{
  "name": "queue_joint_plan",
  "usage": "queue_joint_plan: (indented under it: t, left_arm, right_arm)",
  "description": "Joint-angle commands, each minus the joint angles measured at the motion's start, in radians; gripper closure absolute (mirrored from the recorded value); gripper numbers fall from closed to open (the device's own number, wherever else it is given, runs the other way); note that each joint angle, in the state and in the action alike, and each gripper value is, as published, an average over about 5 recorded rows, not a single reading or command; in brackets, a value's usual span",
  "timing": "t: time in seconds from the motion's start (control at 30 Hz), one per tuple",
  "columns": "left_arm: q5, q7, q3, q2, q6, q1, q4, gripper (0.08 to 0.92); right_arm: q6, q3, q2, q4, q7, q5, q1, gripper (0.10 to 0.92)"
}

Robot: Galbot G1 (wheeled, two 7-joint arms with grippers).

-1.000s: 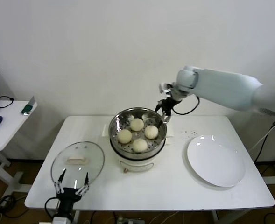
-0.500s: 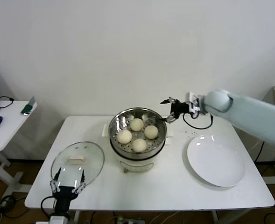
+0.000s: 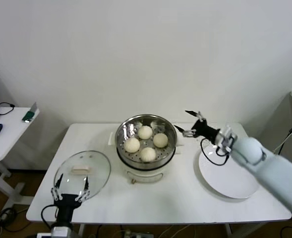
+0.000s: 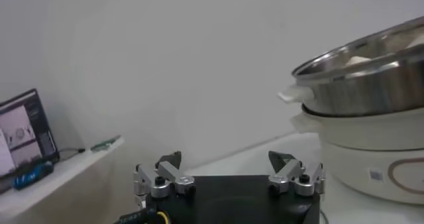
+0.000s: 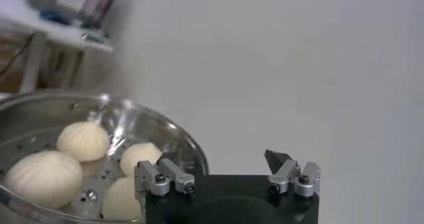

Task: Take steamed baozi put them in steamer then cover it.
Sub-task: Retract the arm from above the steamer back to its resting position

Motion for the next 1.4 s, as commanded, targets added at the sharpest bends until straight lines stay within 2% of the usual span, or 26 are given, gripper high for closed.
queue_joint_plan:
  t: [0.03,0.23,0.37,0.5,0.7,1.03,1.4]
  left_arm:
    - [0.263,0.025,-0.038,0.024,0.012,-0.020,-0.010,0.177]
    - [0.840,0.055,-0.081,0.105,0.100,-0.049,-0.007,0.177]
    - [1.034,0.075,-0.058,0.171,0.136,-0.075,0.049,0.177]
    - [1.099,0.061,-0.015,0.202,0.121,-0.121,0.152,0.177]
    - [1.158,0.013,0.012,0.171,0.079,-0.221,0.335,0.177]
    - [1.177,-0.044,0.028,0.151,0.067,-0.337,0.482,0.177]
    - [1.161,-0.070,0.029,0.150,0.059,-0.435,0.564,0.177]
  right_arm:
    - [0.025,0.705,0.214,0.164,0.089,-0.082,-0.710,0.203]
    - [-0.026,0.815,0.342,0.213,0.070,-0.141,-0.869,0.203]
    - [-0.030,0.845,0.408,0.216,0.056,-0.165,-0.927,0.203]
    - [-0.036,0.859,0.432,0.204,0.051,-0.212,-0.957,0.203]
    - [-0.036,0.861,0.433,0.183,0.052,-0.233,-0.971,0.203]
    - [-0.032,0.870,0.442,0.192,0.050,-0.252,-0.979,0.203]
    - [-0.014,0.890,0.443,0.167,0.042,-0.276,-0.982,0.203]
